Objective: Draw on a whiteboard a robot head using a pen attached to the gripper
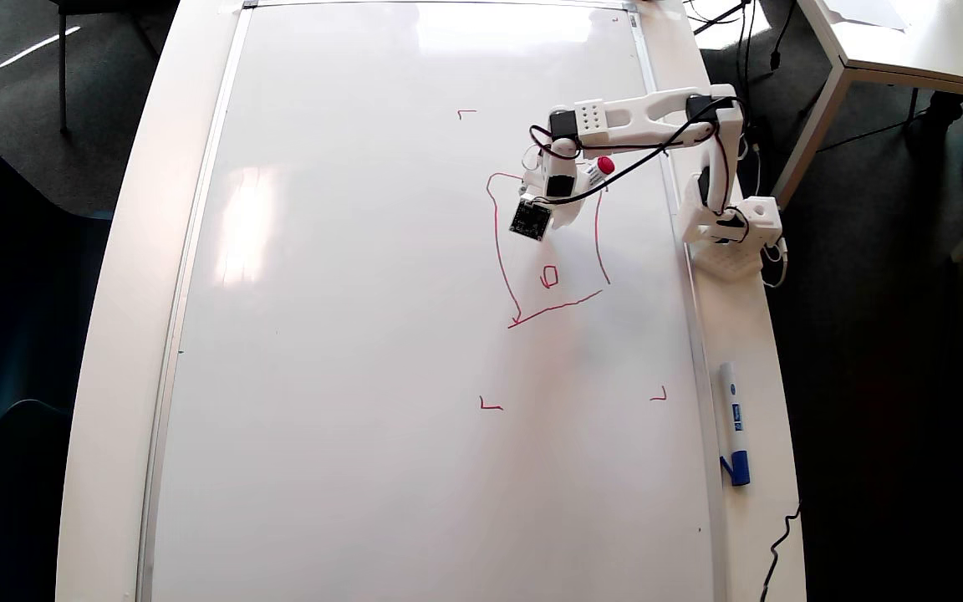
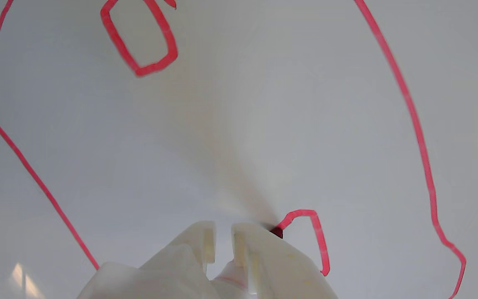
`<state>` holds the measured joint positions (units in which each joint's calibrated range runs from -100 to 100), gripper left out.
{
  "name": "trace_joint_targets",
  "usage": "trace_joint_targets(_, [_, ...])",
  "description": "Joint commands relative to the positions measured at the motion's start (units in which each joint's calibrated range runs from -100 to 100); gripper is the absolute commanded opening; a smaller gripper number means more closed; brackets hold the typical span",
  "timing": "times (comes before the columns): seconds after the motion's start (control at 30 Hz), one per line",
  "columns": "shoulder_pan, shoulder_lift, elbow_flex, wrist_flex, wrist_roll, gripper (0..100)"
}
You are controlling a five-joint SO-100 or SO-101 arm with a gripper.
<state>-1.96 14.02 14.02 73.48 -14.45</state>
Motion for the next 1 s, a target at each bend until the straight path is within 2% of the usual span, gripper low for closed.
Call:
trace_joint_targets(0.0, [1.11, -0.56, 4.63, 2.45, 0.24, 1])
trace_joint_targets(0.97, [6.49, -3.91, 5.36, -1.72, 0.24, 1])
